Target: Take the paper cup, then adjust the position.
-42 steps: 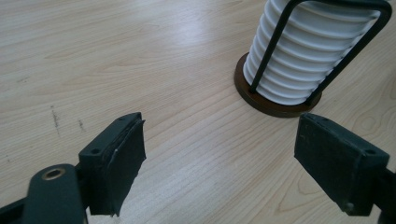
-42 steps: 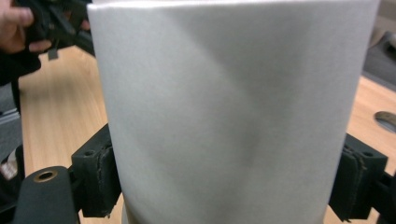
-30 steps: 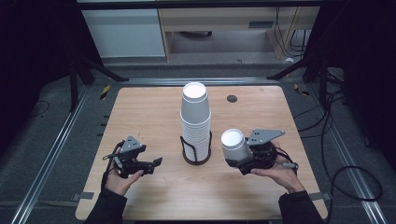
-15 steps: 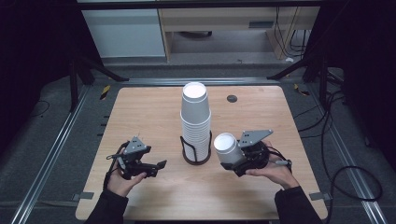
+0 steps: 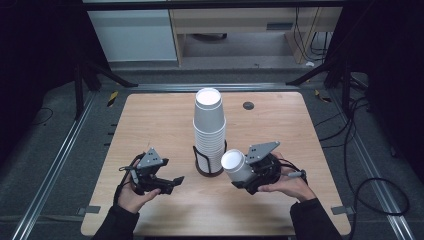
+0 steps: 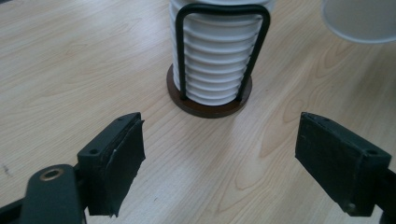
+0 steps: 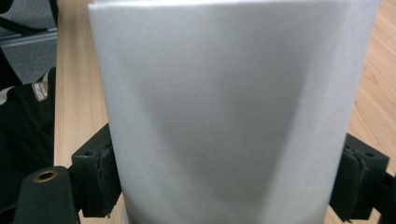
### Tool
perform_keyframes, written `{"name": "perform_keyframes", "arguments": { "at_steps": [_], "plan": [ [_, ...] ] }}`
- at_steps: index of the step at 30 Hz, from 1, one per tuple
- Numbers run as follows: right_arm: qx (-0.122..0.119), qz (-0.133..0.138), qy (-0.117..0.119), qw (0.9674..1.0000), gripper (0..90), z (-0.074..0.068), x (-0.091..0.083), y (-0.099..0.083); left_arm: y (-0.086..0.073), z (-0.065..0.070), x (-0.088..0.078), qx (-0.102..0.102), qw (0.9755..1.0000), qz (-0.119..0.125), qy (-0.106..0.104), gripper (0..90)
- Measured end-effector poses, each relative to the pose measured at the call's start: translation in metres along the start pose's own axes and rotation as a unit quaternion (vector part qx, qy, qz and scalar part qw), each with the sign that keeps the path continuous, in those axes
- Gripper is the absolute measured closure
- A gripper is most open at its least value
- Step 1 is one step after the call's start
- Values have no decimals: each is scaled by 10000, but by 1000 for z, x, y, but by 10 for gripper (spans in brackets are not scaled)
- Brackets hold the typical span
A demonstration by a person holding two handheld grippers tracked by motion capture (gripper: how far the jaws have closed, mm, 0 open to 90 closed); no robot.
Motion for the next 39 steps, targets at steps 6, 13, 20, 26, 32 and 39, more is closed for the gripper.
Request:
{"name": "perform_keyframes", "arguments": {
  "at_steps": [6, 13, 20, 26, 32, 39],
  "plan": [
    [-147, -162, 92, 9997, 153, -4, 5, 0, 2, 7, 1, 62, 9998, -21, -166, 149],
    [-330, -329, 274, 9985, 153, -12, 10, 2, 9, 19, 2, 154, 9990, 11, -426, 145],
    [-348, -402, 360, 9979, 153, -16, 15, 2, 7, 26, 8, 207, 9980, -74, -591, 141],
    [-372, -494, 422, 9972, 153, -18, 20, 0, 11, 32, 6, 277, 9968, -26, -746, 139],
    [-437, -536, 467, 9965, 152, -20, 24, 0, 12, 37, 9, 337, 9958, -49, -855, 135],
    [-479, -591, 508, 9958, 152, -23, 29, 0, 14, 45, 12, 407, 9941, -80, -997, 129]
  ]
}}
Point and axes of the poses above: each handheld gripper's, and its own axes: x roughly forward along the jaws, y roughly out of its top, z roughly to its right, the point moved 8 cm from there along x, roughly forward along the jaws, and after that the axes turned 10 degrees about z, right-handed, at the moved point
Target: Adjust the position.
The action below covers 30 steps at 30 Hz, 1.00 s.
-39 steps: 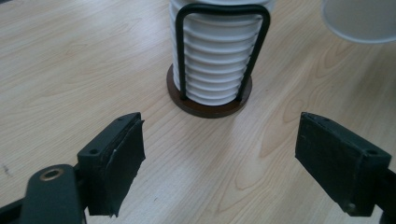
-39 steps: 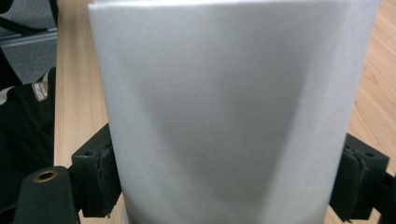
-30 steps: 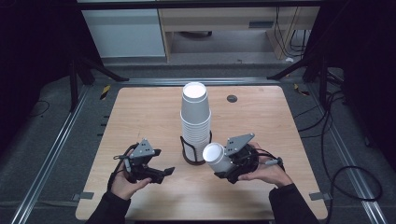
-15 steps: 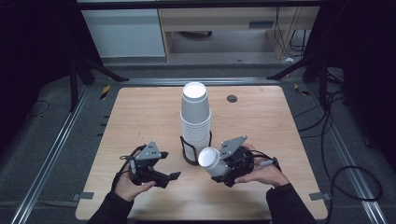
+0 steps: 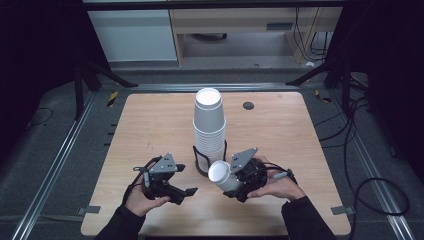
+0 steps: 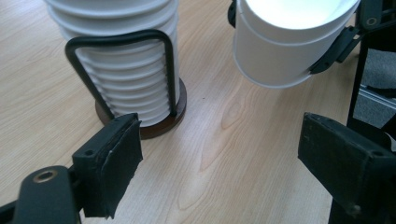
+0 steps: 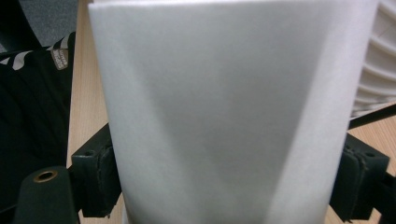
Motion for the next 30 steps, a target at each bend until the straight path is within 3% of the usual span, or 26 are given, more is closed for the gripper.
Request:
{"name": "perform_keyframes", "arguments": {
  "at_steps": [10, 18, 30],
  "plan": [
    [-151, -132, 100, 9997, 152, -3, 10, 2, 8, 11, 11, 120, 9993, -93, -328, 118],
    [-201, -184, 155, 9995, 152, -6, 13, 4, 18, 16, 12, 195, 9988, -49, -449, 115],
    [-273, -194, 224, 9992, 152, -10, 17, 7, 30, 23, 28, 247, 9972, -57, -704, 108]
  ]
}}
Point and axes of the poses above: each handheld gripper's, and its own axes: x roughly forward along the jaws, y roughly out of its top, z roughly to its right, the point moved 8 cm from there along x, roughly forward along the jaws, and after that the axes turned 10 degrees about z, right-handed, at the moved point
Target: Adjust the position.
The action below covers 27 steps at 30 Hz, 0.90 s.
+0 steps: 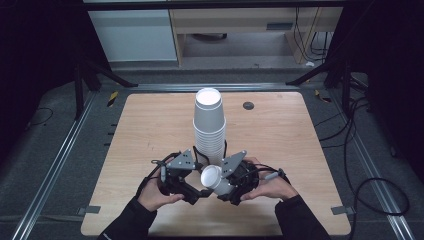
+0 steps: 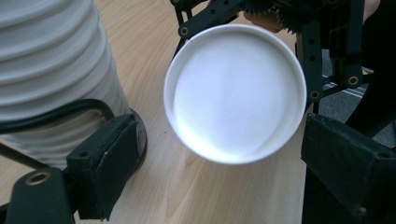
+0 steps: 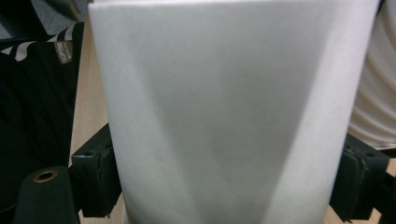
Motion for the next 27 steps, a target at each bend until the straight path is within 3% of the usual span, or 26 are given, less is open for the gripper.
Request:
{"name": "perform_keyframes", "arguments": {
  "at_steps": [11, 27],
  "plan": [
    [-29, 11, 44, 10000, 152, -2, 8, 7, 1, 1, 10, -40, 9999, -41, -130, 123],
    [-77, 48, 32, 10000, 152, -3, 12, 16, -1, 0, 15, -92, 9998, -137, -77, 186]
  ]
}}
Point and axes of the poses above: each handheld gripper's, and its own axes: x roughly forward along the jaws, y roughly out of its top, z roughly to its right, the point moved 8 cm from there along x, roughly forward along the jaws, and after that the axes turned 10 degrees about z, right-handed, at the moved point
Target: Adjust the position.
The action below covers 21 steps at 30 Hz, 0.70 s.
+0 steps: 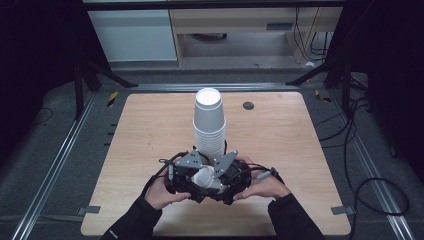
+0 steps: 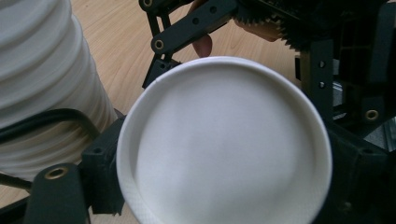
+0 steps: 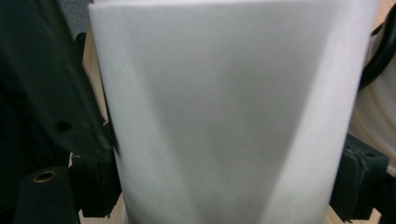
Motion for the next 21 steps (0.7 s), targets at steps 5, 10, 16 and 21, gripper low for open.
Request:
{"name": "perform_keyframes", "arguments": {
  "at_steps": [5, 10, 16, 21],
  "plan": [
    [24, -40, -19, 10000, 152, 1, 0, -1, 0, -1, 0, -28, 10000, -11, 34, 197],
    [47, -25, 1, 10000, 143, 1, 1, 0, -1, -1, -1, -46, 10000, -22, 18, 202],
    [106, -63, 8, 9999, 125, 1, 2, 0, -1, -1, -2, -91, 10000, -24, 4, 206],
    [207, -36, 28, 9998, 78, 2, 1, 0, 0, -1, -4, -129, 9999, 30, -5, 211]
  ]
}}
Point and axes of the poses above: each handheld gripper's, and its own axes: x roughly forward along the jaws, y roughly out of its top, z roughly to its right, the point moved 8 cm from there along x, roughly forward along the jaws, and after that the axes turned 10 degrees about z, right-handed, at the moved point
